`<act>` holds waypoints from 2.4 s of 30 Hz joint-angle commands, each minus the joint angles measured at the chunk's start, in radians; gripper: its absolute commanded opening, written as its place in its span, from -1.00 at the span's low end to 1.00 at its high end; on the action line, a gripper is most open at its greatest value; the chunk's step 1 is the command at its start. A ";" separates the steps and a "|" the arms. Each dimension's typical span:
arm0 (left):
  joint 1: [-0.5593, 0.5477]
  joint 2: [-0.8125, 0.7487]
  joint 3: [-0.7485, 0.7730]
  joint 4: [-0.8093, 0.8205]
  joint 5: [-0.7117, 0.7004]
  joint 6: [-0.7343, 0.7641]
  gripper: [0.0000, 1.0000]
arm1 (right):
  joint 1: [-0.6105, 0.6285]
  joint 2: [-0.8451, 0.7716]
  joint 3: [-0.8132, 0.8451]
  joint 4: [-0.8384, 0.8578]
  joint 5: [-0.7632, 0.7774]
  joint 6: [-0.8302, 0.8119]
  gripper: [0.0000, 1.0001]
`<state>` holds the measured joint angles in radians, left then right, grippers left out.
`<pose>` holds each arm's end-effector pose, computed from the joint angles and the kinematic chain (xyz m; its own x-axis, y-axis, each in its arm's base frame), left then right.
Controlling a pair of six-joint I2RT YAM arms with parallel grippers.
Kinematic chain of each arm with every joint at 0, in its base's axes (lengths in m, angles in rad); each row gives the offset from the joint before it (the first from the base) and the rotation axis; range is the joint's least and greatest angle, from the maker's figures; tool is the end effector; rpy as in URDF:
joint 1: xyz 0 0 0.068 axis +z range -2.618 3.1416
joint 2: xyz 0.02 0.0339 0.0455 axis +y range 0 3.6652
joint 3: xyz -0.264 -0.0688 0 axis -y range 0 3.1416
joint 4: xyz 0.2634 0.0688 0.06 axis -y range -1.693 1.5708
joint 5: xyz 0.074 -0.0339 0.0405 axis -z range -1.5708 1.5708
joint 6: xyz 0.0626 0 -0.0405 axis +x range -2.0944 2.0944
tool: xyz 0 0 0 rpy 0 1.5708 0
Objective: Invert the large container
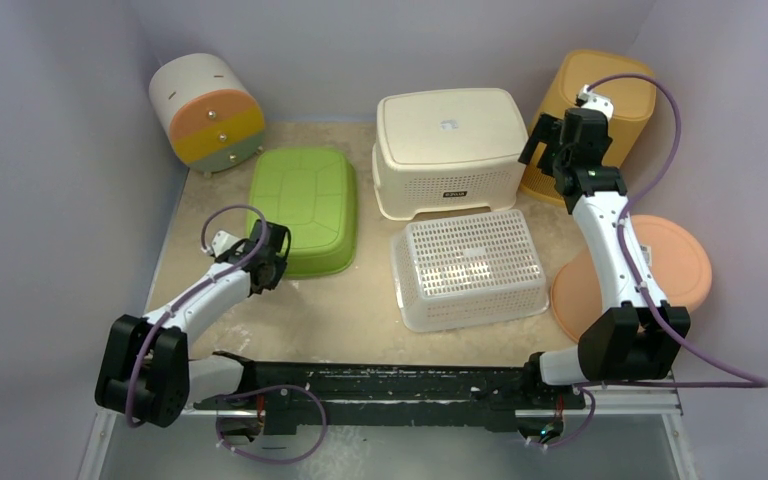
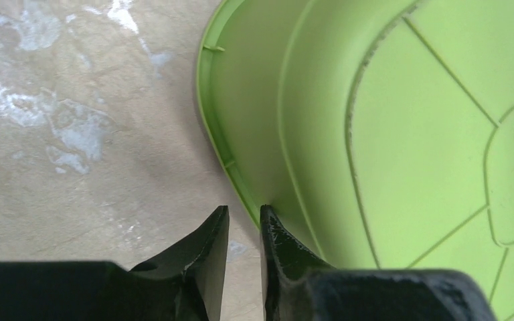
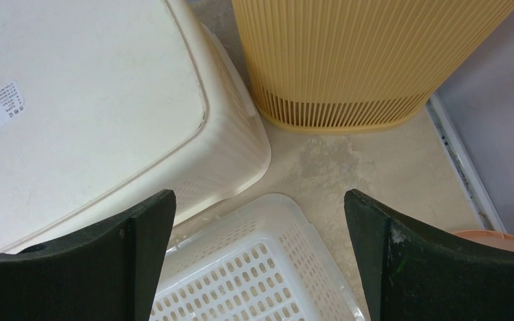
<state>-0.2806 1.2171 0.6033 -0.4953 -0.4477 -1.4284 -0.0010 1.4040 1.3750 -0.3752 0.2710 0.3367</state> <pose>0.2348 -0.0395 0.1417 -0.1858 -0.8751 -0.4469 -0.8424 0.3759 -0.3860 0.3647 -0.0171 0.3733 -0.2896 0.3186 -0.9026 0.3631 0.9090 0.2044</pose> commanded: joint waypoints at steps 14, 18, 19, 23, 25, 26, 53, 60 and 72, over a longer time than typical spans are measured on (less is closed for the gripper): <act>0.004 -0.001 0.337 -0.296 -0.066 0.283 0.04 | 0.107 -0.049 0.022 0.041 0.061 -0.061 1.00; -0.009 -0.032 0.412 -0.351 -0.059 0.329 0.11 | 0.210 -0.039 0.065 0.028 0.052 -0.069 1.00; -0.018 -0.034 0.428 -0.362 -0.060 0.336 0.11 | 0.241 -0.033 0.080 0.025 0.043 -0.069 1.00; -0.060 -0.030 0.476 -0.387 -0.070 0.386 0.15 | 0.406 0.011 0.134 0.017 0.029 -0.084 1.00; -0.090 -0.025 0.505 -0.361 -0.084 0.447 0.16 | 0.492 0.052 0.170 0.001 0.032 -0.103 1.00; -0.108 -0.015 0.532 -0.350 -0.104 0.485 0.17 | 0.535 0.078 0.194 -0.009 0.036 -0.115 1.00; -0.189 0.199 0.885 -0.018 -0.047 0.982 0.27 | 0.651 0.206 0.420 -0.049 0.104 -0.055 1.00; -0.189 0.200 0.899 -0.018 -0.002 0.951 0.29 | 0.650 0.207 0.457 -0.072 0.108 -0.013 1.00; -0.189 0.201 0.875 -0.041 -0.009 0.947 0.31 | 0.651 0.188 0.411 -0.047 0.100 -0.020 1.00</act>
<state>-0.4671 1.4364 1.4658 -0.5621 -0.4492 -0.4862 0.6479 1.6417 1.7863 -0.4583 0.3508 0.3149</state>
